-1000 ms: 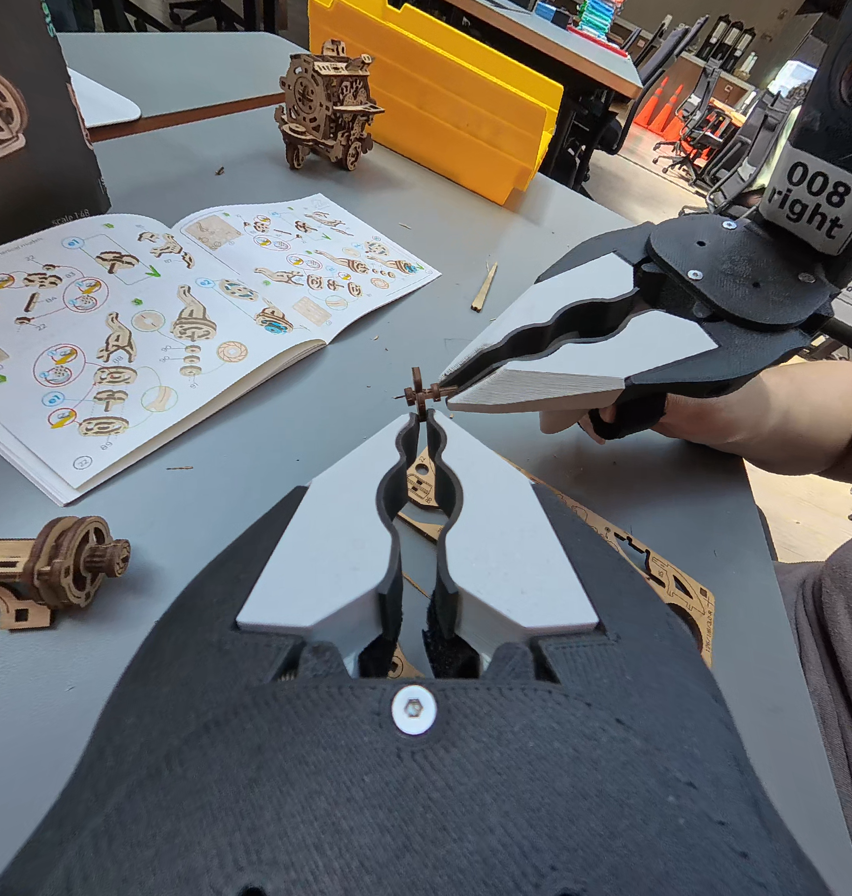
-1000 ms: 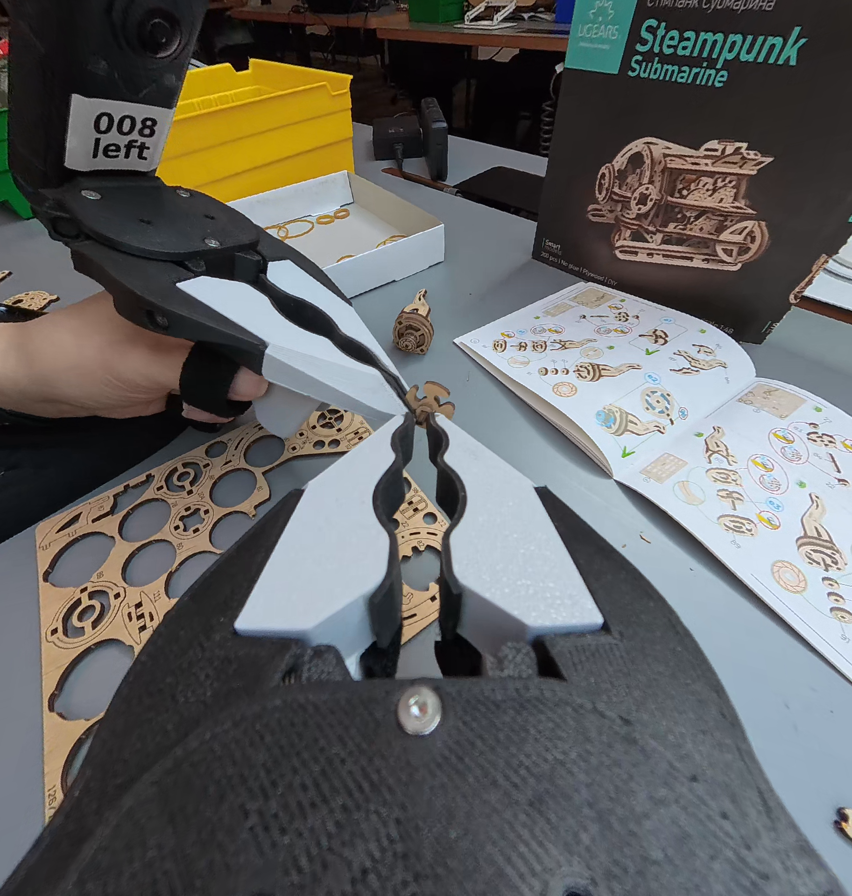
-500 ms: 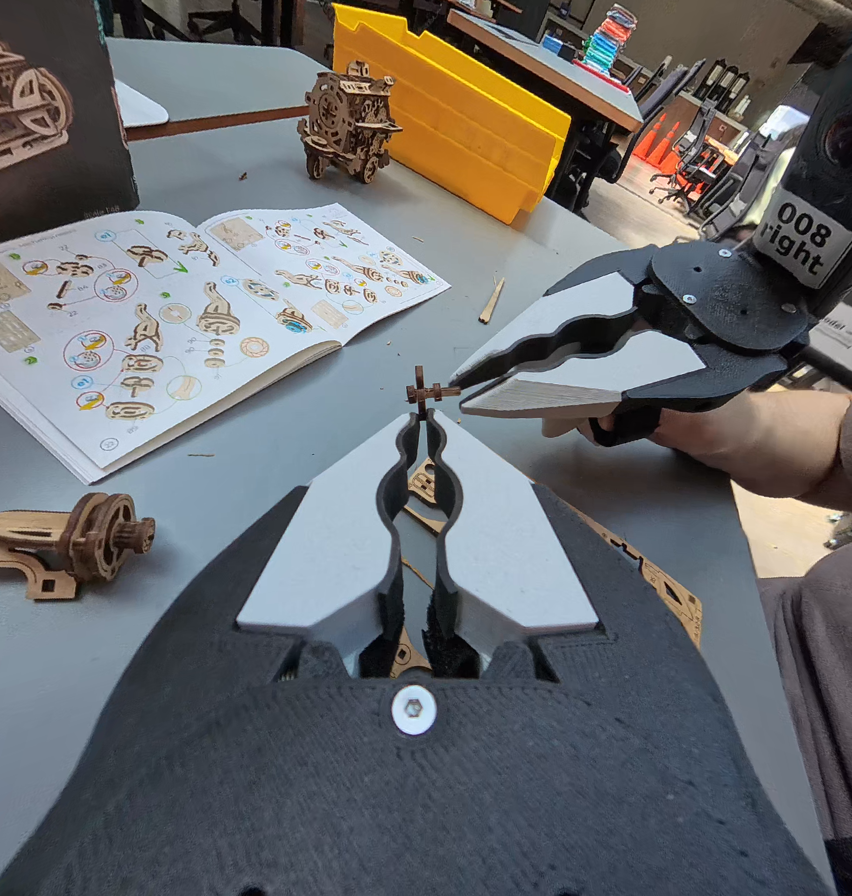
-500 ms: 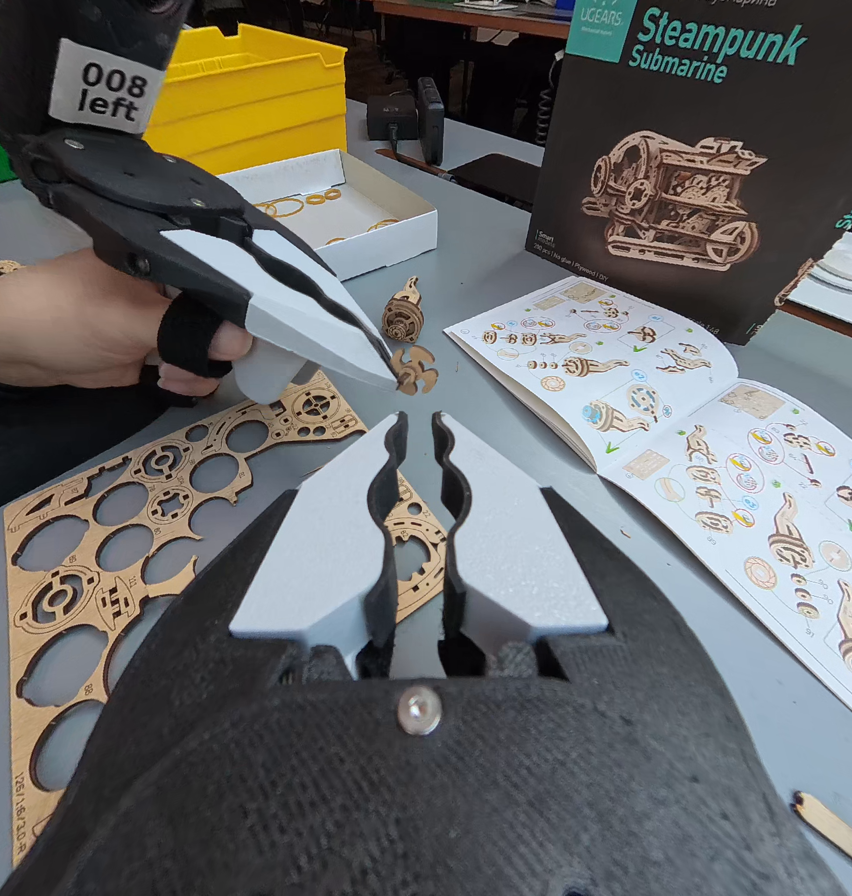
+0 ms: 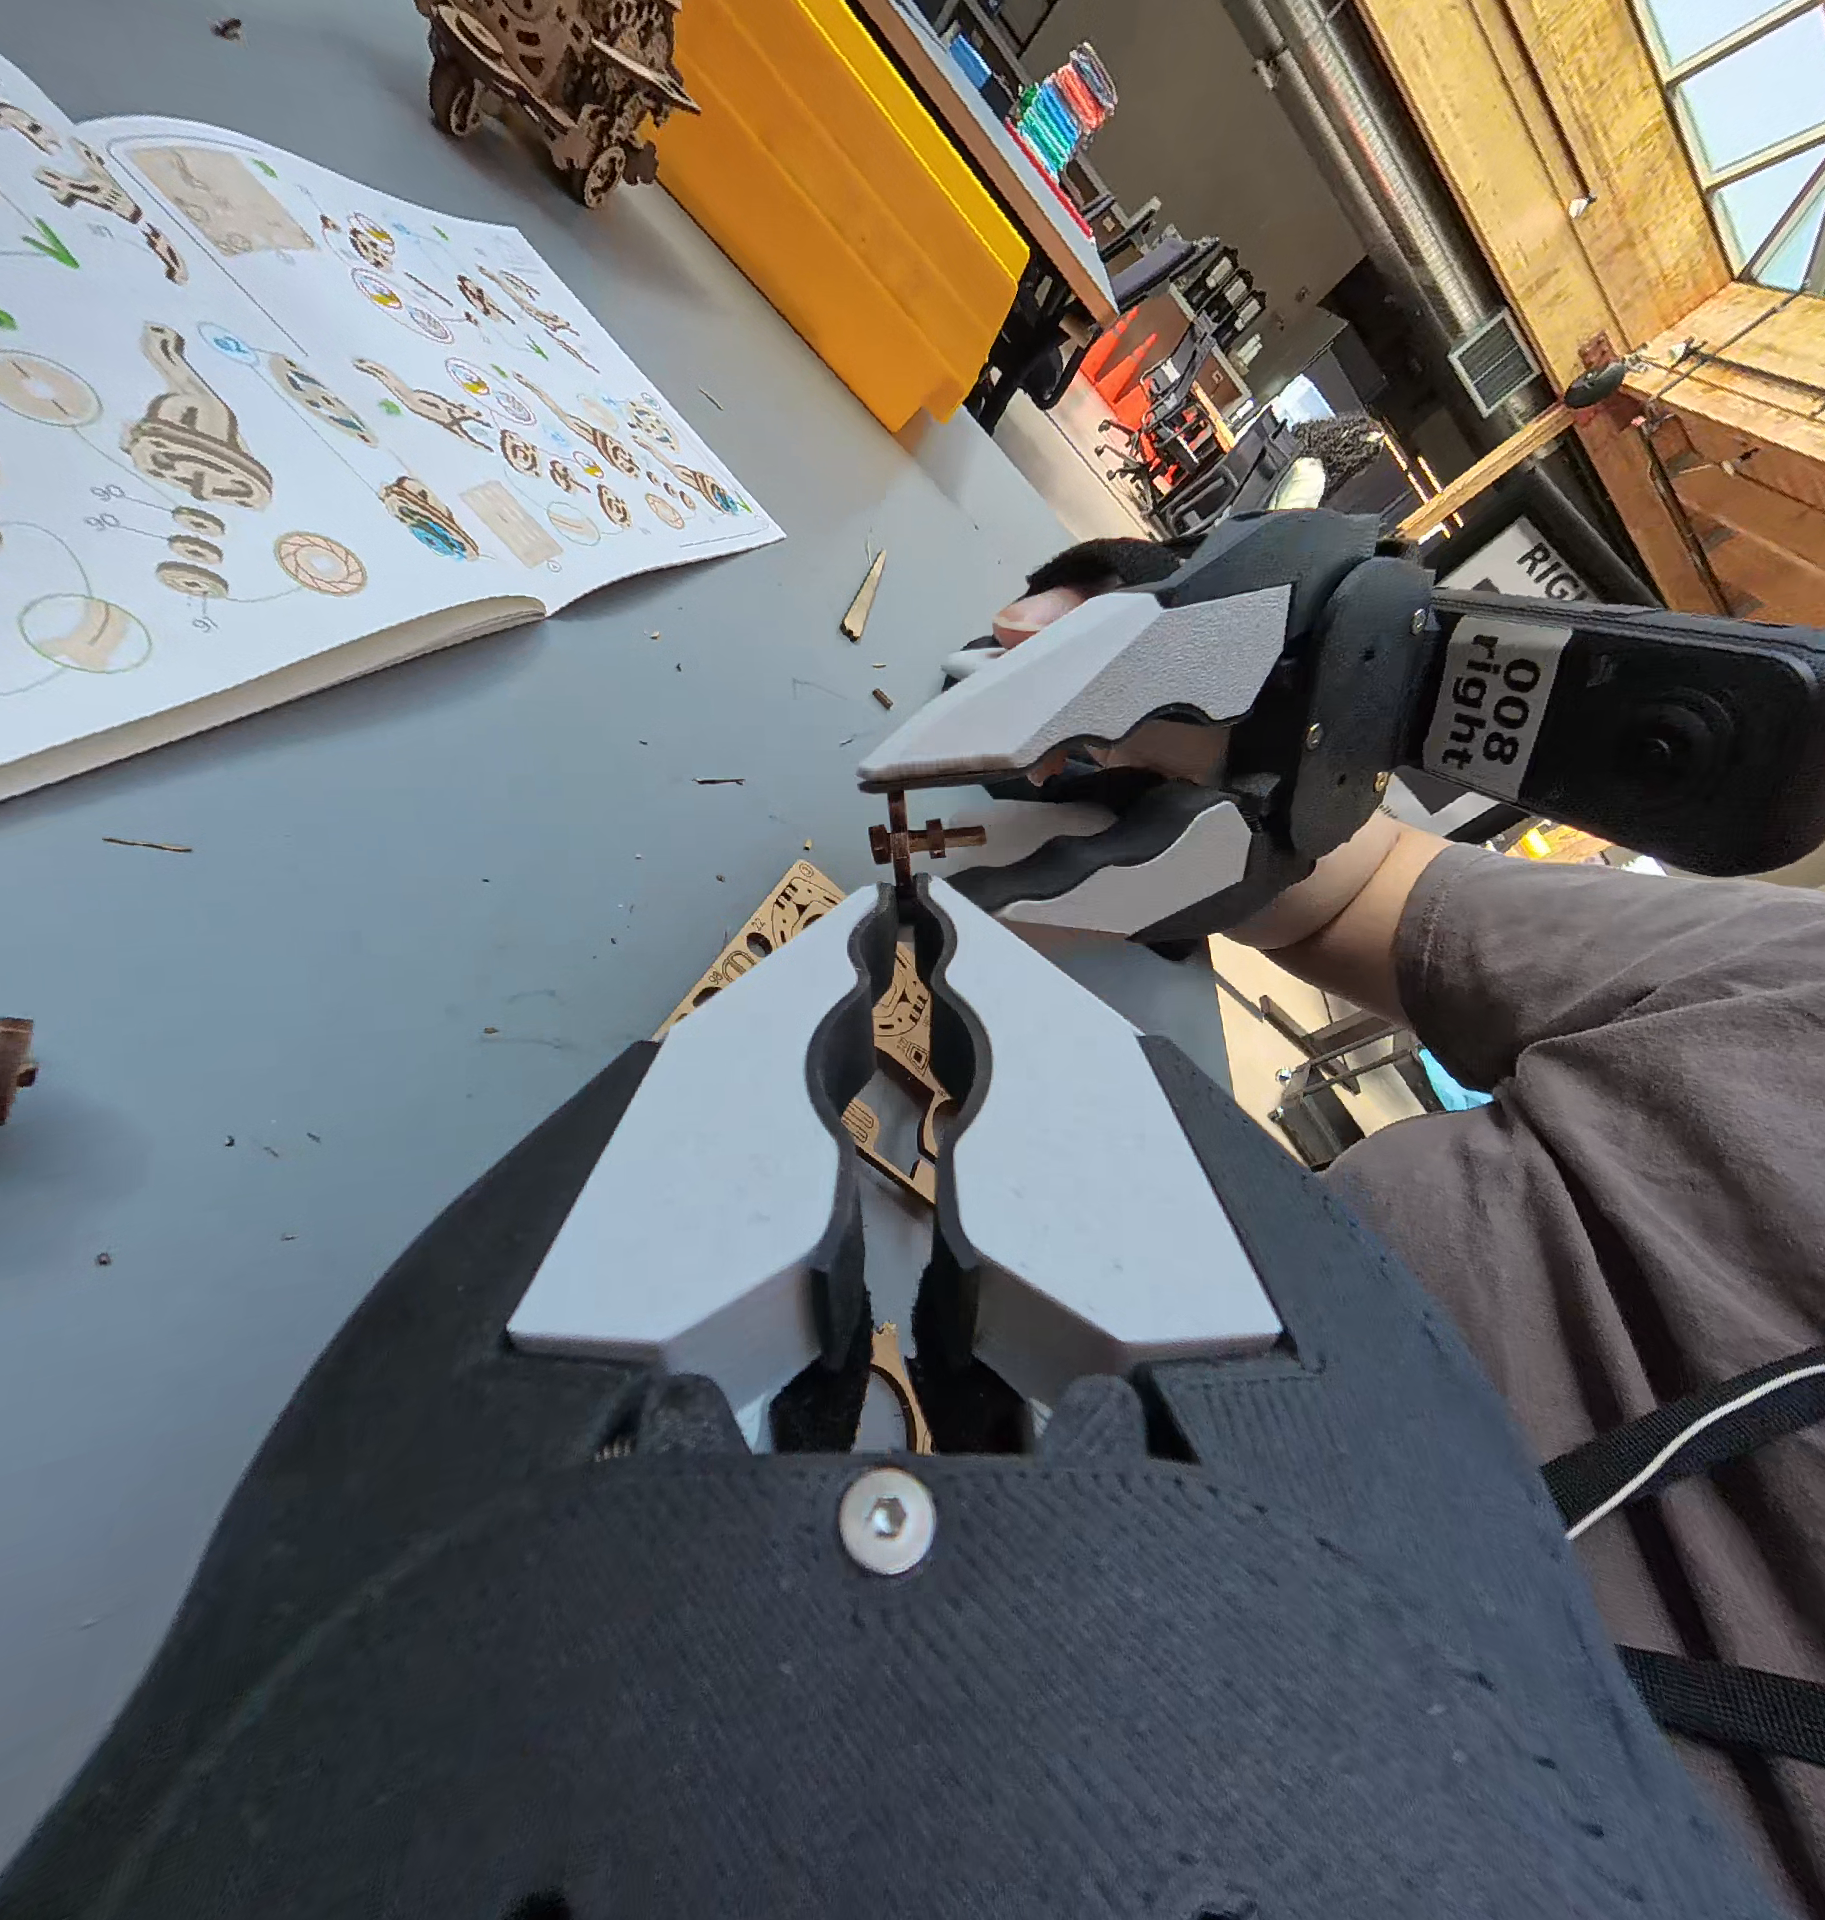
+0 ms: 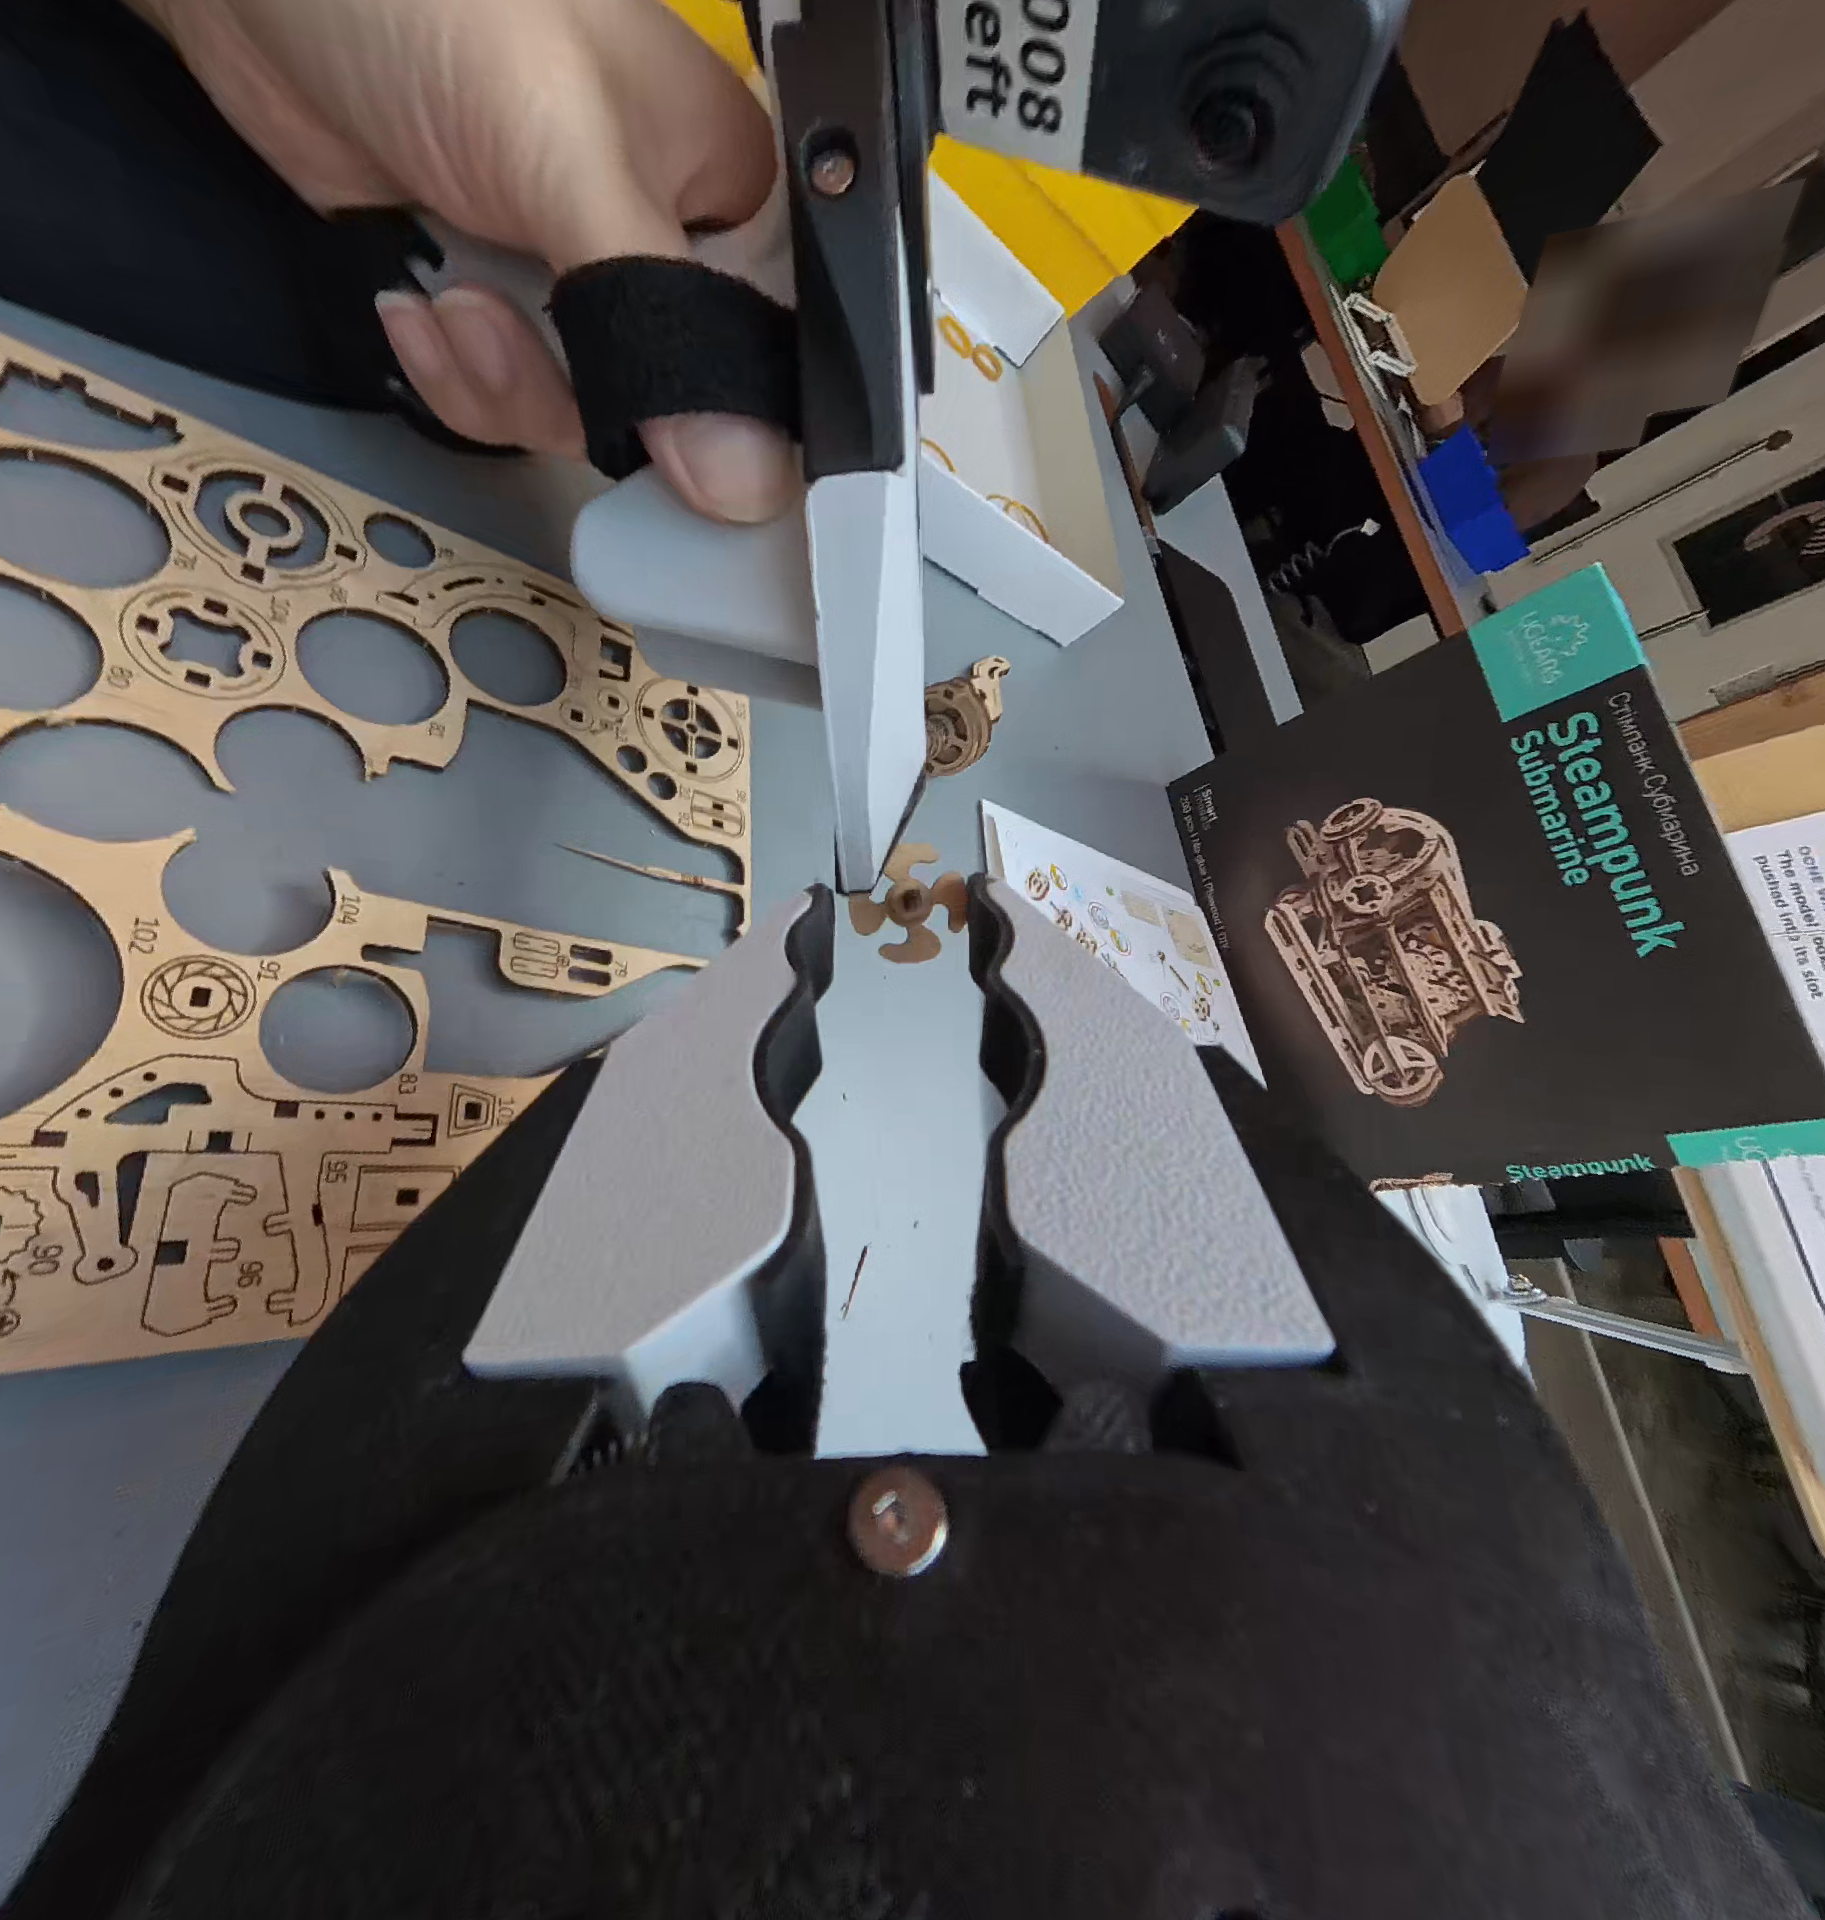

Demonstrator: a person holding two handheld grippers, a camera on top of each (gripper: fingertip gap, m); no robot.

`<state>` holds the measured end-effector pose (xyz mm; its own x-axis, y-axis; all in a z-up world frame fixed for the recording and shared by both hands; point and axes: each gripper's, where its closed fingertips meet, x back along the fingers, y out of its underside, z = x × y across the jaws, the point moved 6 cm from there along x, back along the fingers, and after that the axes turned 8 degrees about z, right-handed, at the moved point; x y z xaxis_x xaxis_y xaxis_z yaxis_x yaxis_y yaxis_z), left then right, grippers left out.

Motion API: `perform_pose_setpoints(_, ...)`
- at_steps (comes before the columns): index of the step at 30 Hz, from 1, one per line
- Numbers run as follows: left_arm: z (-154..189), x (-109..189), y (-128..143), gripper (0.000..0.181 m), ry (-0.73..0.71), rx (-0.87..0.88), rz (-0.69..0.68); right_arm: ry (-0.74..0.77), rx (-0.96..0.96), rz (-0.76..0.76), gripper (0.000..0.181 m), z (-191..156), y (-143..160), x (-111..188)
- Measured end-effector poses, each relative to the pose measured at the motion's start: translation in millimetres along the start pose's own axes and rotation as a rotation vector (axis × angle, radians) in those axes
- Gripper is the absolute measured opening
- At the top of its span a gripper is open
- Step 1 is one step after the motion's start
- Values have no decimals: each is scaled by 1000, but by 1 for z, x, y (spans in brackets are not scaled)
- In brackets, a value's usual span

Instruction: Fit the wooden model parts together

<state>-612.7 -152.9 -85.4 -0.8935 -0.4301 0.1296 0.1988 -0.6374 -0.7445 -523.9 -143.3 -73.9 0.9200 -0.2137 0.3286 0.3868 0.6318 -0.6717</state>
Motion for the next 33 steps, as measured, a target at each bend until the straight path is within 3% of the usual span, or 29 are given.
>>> perform_pose_setpoints(4, 4, -2, 4, 1, -37, -98, -57, -14, 61, -28, 26, -7, 2, 4)
perform_pose_setpoints(10, 5, -2, 5, 1, -61, -140, -72, -26, 4, -30, 22, -6, 4, 4)
perform_pose_setpoints(11, 5, 2, 1, 8, -89, -163, -58, -35, -5, -33, 22, -3, 3, 2)
perform_pose_setpoints(14, 9, 31, -17, 24, -193, -265, 8, -141, -80, -73, 22, 2, 4, -16)
perform_pose_setpoints(21, 32, 121, -27, 24, -476, -420, 216, -455, -338, -145, 22, 8, -23, -111)
perform_pose_setpoints(24, 43, 153, -22, 23, -566, -448, 275, -541, -379, -212, 22, 4, -30, -139)
perform_pose_setpoints(28, 53, 178, -10, 23, -596, -429, 317, -567, -346, -253, 22, 2, -37, -158)
perform_pose_setpoints(33, 58, 187, 4, 23, -562, -394, 340, -603, -359, -300, 22, -1, -37, -166)
